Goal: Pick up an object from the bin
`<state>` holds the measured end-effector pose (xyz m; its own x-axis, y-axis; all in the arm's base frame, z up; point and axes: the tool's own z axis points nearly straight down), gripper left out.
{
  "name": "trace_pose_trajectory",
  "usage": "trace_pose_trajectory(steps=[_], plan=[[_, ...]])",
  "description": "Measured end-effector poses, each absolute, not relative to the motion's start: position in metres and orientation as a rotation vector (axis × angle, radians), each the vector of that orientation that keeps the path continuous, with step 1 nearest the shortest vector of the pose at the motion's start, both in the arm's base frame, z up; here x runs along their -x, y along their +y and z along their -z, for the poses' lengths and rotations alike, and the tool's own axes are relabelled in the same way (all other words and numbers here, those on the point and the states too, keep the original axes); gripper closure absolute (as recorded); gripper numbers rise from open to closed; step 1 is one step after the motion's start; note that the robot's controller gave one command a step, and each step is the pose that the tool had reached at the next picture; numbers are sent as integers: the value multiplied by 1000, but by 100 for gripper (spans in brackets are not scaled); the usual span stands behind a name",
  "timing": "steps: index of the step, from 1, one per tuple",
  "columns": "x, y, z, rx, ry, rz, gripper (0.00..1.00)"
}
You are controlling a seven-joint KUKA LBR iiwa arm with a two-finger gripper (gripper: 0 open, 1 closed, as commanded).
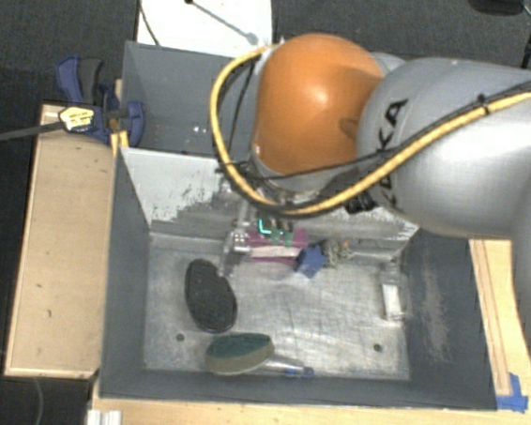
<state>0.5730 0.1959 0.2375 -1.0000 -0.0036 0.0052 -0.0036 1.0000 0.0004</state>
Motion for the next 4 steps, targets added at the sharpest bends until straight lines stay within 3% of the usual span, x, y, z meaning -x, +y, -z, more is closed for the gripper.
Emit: trace_pose_trajectory(steps=[1,2,3,4], plan=[[-521,163,-99,-487,-3127,10,0],[-532,142,-153,-433,-3121,1,0],[-520,235,-86,-297,-3124,6,0],[-547,170,-93,-313,-3131,-2,0]])
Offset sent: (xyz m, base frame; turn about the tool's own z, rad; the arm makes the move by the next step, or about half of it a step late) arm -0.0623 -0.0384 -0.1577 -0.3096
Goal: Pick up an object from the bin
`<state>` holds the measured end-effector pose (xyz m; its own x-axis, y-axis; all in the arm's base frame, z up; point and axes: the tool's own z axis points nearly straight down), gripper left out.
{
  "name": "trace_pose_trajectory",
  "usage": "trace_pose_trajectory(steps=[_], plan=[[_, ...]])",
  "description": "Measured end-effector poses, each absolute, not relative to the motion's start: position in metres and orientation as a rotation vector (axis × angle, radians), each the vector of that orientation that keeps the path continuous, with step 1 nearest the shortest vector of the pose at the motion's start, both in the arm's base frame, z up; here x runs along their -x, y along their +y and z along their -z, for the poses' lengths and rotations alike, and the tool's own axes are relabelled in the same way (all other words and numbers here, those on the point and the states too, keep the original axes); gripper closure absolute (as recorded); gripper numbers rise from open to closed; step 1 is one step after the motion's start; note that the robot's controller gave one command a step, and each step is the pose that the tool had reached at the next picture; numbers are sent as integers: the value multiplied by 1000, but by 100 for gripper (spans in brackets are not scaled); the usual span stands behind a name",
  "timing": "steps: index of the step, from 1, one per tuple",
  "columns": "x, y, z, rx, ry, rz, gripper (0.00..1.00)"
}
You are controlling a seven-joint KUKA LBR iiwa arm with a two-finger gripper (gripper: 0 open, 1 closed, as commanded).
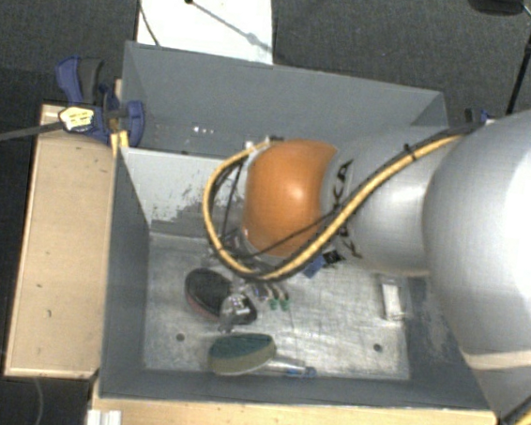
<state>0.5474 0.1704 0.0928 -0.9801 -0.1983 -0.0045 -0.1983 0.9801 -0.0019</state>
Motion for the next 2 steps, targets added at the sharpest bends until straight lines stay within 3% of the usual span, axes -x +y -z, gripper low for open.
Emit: trace_pose_trajectory(steps=[1,2], plan=[[-545,175,-92,315,3123,-2,100],[-542,180,-252,612,3071,-2,100]])
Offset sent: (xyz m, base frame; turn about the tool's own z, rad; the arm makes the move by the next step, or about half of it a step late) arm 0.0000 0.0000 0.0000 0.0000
